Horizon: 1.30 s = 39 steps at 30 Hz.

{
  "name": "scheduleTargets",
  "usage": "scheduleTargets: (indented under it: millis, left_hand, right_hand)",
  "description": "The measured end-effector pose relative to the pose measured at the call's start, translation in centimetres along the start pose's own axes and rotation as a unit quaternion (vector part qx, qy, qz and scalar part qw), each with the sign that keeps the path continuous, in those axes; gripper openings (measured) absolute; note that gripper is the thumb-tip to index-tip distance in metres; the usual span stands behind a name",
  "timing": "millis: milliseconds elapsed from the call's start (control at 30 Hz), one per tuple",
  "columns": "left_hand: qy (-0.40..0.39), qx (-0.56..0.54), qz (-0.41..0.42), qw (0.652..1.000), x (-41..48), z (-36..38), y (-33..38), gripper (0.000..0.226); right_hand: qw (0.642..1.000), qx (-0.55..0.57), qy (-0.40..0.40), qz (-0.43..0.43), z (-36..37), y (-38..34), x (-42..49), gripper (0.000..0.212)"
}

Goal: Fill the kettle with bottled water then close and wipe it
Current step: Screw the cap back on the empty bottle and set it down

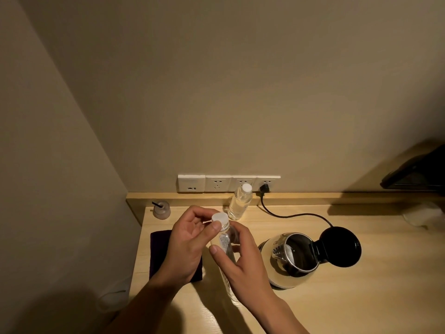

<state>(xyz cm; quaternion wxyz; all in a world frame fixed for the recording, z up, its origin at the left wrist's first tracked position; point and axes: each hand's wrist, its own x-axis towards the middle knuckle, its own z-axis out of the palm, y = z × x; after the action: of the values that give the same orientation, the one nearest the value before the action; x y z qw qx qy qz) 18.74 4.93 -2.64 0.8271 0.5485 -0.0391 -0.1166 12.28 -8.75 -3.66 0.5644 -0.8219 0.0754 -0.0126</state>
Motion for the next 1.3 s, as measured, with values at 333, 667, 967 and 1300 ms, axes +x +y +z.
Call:
scheduleTargets:
  millis: [333,667,967,1300]
  left_hand:
    - [-0.066,0.142,0.058,0.986,1.4,-0.7,1.6,0.029]
    - [-0.110,0.163,0.035,0.980,2.1,0.3,3.9,0.031]
    - [-0.198,0.008,-0.042,0.979,3.3,0.0,4.7,0.039]
    - [-0.080,0.290,0.008,0.954,3.9,1.2,5.5,0.028]
  right_hand:
    - [0.999,0.038,0.008,-0.006,0.0,-0.6,0.1,0.051]
    - [0.998,0.052,0.015,-0.020,-0.1,-1.4,0.5,0.044]
    - [0.964,0.251,-0.088,0.008,-0.7,-2.6,1.1,0.047]
    - [0.999,-0.026,0.037,-0.009,-0.7,-2.7,1.1,0.051]
